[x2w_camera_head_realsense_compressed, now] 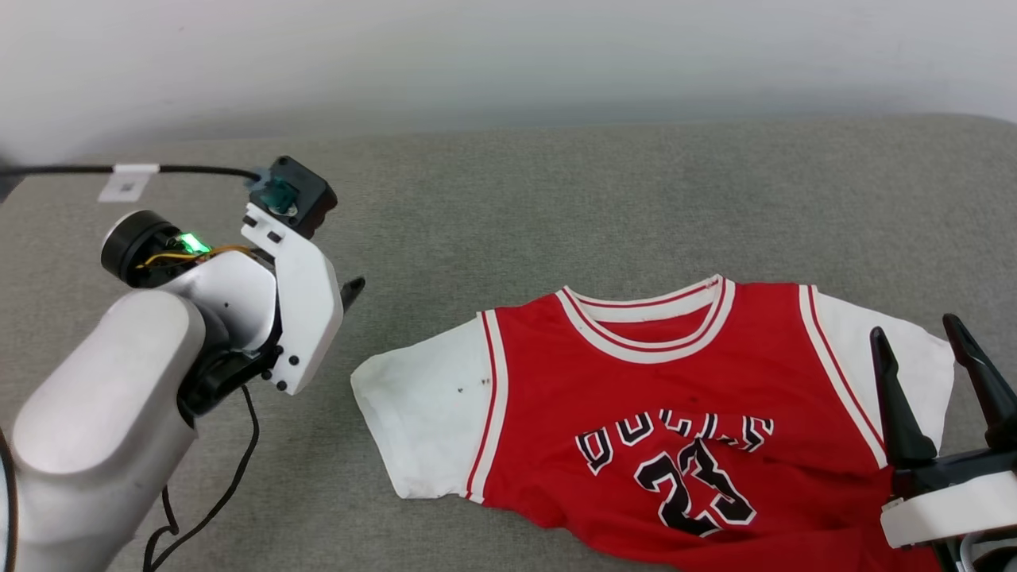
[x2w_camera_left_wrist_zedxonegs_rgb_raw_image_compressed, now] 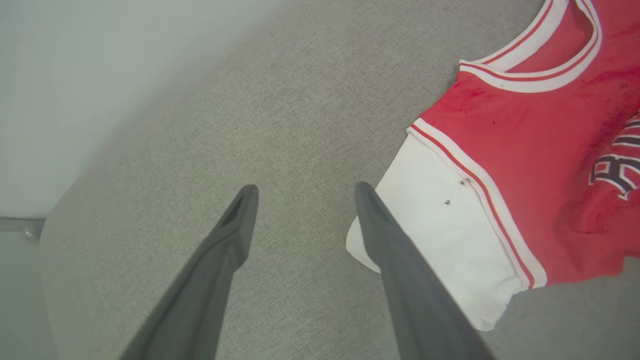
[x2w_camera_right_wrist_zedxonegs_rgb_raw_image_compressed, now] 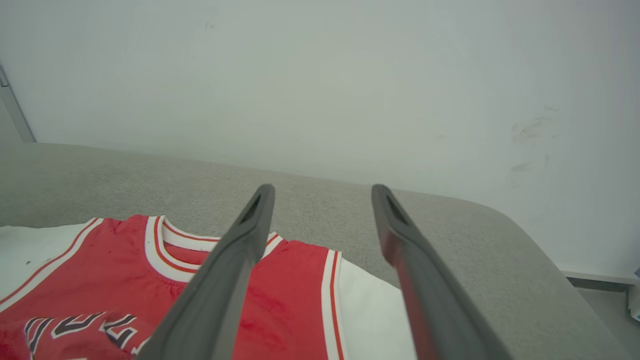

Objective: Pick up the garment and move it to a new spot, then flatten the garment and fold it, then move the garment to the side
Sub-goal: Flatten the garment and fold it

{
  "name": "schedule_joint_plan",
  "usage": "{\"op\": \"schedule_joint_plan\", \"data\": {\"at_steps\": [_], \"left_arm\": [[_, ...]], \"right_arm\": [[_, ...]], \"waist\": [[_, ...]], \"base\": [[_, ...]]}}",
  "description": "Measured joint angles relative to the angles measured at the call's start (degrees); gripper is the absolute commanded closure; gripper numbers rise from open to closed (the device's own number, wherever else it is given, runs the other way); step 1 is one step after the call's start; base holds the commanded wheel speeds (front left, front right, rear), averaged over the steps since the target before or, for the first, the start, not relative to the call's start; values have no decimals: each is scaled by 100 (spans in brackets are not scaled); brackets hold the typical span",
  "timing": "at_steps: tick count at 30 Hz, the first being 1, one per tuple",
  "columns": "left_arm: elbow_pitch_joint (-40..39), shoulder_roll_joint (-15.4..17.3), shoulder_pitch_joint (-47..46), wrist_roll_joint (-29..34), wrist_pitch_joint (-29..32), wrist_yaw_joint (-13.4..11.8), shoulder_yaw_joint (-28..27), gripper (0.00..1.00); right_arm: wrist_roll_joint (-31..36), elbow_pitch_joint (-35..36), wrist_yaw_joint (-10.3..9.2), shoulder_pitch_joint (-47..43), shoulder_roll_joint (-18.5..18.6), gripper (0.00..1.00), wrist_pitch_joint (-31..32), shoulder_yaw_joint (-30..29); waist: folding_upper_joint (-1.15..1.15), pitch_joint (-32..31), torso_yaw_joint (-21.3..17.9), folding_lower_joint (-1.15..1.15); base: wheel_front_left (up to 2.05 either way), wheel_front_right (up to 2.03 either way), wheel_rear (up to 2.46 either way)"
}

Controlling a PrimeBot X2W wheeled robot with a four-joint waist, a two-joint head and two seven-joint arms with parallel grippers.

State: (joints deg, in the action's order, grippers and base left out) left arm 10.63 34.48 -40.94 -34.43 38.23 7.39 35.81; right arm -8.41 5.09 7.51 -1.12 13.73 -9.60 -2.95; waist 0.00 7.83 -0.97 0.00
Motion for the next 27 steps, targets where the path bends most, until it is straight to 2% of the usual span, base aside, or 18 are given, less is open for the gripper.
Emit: {"op": "schedule_joint_plan", "data": {"at_steps": [4, 11, 21, 26, 27], "left_arm": [[-25, 297, -454, -686, 977, 0, 678, 0], [256, 452, -1127, -1146, 1906, 1, 1670, 0], [661, 369, -1519, -1408, 2046, 0, 2852, 0], [805, 412, -1715, -1441, 1861, 3, 3300, 0], [824, 417, -1744, -1490, 1855, 3, 3361, 96]], "right_arm": [[-1, -135, 0, 137, 82, 0, -56, 108], [42, -360, 0, 492, 244, 0, -159, 333], [42, -659, 0, 892, 280, 0, -337, 547], [31, -797, 0, 1027, 283, 0, -404, 594], [31, -825, 0, 1050, 289, 0, -420, 610]], "waist": [[0, 127, -87, 0], [0, 453, -244, 0], [0, 940, -468, 0], [0, 1080, -542, 0], [0, 1087, -550, 0]], "base": [[0, 0, 0], [0, 0, 0], [0, 0, 0], [0, 0, 0], [0, 0, 0]]}}
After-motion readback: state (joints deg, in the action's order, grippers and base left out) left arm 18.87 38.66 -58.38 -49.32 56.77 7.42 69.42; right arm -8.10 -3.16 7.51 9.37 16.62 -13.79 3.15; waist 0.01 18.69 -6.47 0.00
